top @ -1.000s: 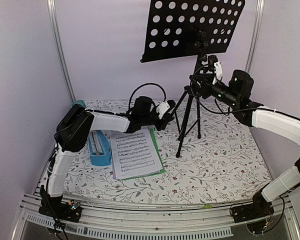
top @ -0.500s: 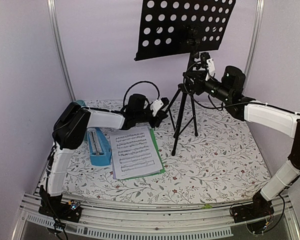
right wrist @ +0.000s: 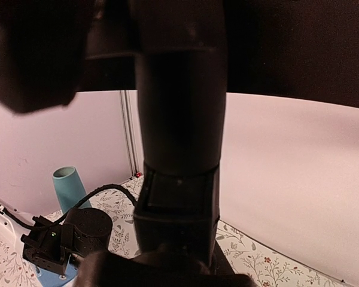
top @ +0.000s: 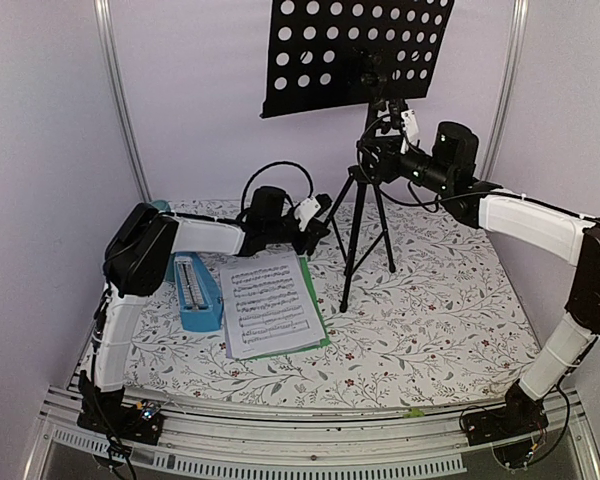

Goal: Set up the instrument practice props
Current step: Open the music stand at the center of the board, then move the music stand to the center of the board, then adjust the music stand at the center of the board.

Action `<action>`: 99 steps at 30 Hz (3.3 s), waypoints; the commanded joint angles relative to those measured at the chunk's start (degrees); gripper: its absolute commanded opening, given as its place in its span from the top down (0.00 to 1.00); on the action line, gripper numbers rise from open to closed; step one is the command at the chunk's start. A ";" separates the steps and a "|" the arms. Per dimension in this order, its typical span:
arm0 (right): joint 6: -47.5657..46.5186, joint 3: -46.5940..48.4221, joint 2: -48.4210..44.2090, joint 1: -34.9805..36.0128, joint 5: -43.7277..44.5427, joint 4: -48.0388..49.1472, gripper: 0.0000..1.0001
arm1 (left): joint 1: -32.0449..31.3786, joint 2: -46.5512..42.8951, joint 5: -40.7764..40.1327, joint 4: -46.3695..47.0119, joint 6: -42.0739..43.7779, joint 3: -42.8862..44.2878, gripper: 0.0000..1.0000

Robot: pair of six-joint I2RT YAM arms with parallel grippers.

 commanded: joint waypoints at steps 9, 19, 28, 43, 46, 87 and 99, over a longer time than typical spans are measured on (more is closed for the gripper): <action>-0.30 8.51 2.22 -0.83 0.62 -17.79 1.00 | 12.84 -0.93 -11.59 -2.87 -5.60 -1.60 1.00; -2.09 13.79 2.00 -0.85 1.25 -22.07 1.00 | 14.07 -0.05 -11.71 -3.20 -5.03 -2.75 1.00; -3.62 19.33 3.32 -0.84 0.46 -26.76 1.00 | 14.89 -0.05 -11.93 -4.61 -4.30 -2.79 1.00; -2.72 22.68 4.28 -0.91 -1.76 -29.23 0.95 | 14.95 -0.55 -10.43 -5.89 -2.05 -3.90 1.00; -2.29 22.77 4.37 -0.84 -2.37 -28.99 0.88 | 14.95 -0.45 -10.18 -6.17 -1.93 -3.70 1.00; -2.42 22.68 23.45 5.73 3.28 -9.35 0.06 | 13.77 -0.44 -11.09 -4.30 0.91 -4.26 1.00; 7.27 35.83 36.55 10.59 21.70 -11.56 0.20 | 13.68 -0.45 -11.00 -4.14 1.12 -4.36 1.00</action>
